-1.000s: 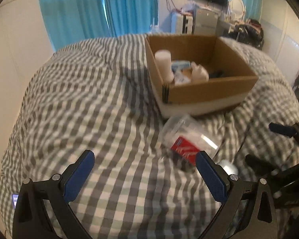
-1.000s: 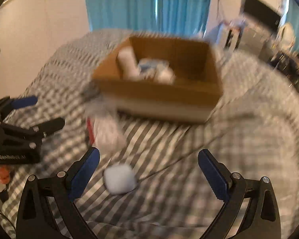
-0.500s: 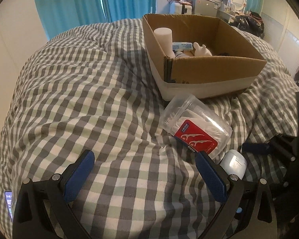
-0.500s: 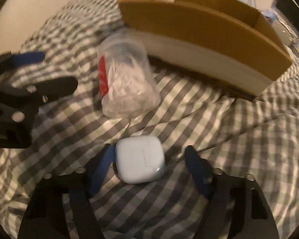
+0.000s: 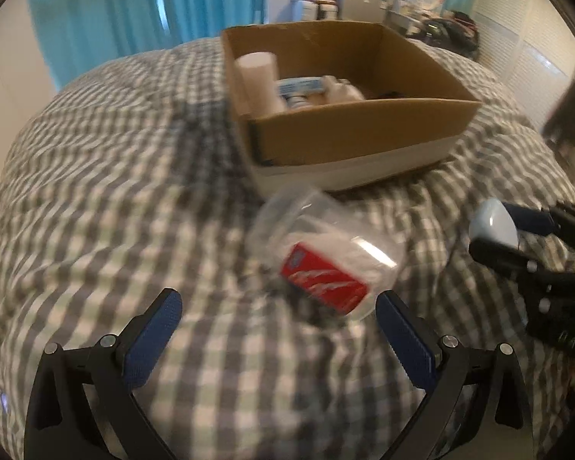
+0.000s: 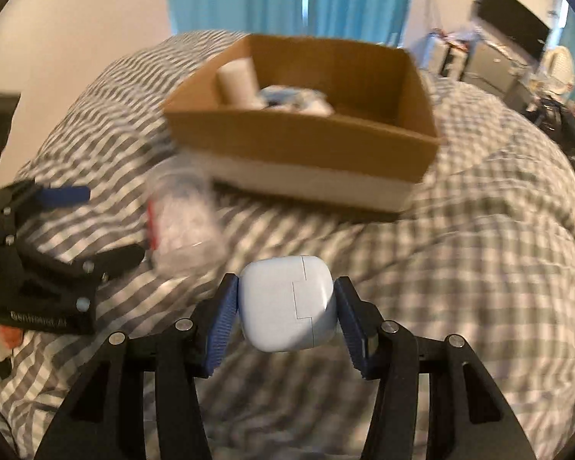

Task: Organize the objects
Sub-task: 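Grasp the floss pick jar with the left tool while the right grasps the earbud case, then carry floss jar and earbud case into the box and open both tools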

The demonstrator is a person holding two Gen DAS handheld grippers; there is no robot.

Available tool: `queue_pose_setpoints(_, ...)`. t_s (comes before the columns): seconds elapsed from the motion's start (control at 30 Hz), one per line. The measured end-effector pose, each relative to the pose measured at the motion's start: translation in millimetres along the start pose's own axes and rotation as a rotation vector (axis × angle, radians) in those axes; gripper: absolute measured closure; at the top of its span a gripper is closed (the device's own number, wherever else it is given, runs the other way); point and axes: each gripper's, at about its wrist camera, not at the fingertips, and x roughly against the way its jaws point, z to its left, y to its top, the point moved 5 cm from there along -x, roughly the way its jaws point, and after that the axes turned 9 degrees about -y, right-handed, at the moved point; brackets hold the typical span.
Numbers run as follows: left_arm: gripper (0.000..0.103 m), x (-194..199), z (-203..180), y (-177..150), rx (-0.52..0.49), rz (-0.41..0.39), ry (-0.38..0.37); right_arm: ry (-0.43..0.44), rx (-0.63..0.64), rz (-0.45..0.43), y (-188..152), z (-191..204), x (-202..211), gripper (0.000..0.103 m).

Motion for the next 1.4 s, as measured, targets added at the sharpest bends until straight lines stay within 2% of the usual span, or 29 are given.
queue_pose_setpoints(0.07, 0.000, -6, -6, 4, -0.027, 0.005, -0.004, 0.020, -0.041, 0.002, 4, -11, -2, 0.052)
queue_pose_setpoints(0.13, 0.000, -12, -14, 8, -0.062, 0.009, 0.002, 0.079, -0.074, 0.012, 1, -13, -3, 0.052)
queue_pose_setpoints(0.3, 0.000, -28, -23, 15, -0.118, 0.026, 0.010, 0.104, -0.082, 0.011, -3, -12, -3, 0.052)
queue_pose_setpoints(0.37, 0.000, -38, -23, 19, -0.134, 0.035, 0.036, 0.114, -0.089, 0.022, 3, -14, -8, 0.052)
queue_pose_setpoints(0.6, 0.000, -60, -23, 24, -0.148, 0.077, 0.025, 0.116, -0.089, 0.043, 2, -12, -17, 0.052)
queue_pose_setpoints(0.77, 0.000, -63, -21, 23, -0.134, 0.070, 0.011, 0.105, -0.087, 0.046, 2, -10, -19, 0.052)
queue_pose_setpoints(0.97, 0.003, -50, -25, 10, -0.134, 0.058, 0.014, 0.087, -0.109, 0.033, -1, -13, -9, 0.052)
queue_pose_setpoints(1.17, 0.005, -22, -23, -4, -0.075, 0.066, 0.012, 0.063, -0.137, -0.004, -7, -15, 17, 0.052)
queue_pose_setpoints(1.27, 0.005, -1, -24, -11, -0.072, 0.023, 0.036, 0.062, -0.154, -0.020, -9, -17, 30, 0.052)
queue_pose_setpoints(1.4, 0.006, 27, -33, -10, -0.046, -0.035, 0.015, 0.066, -0.153, -0.060, -9, -15, 54, 0.052)
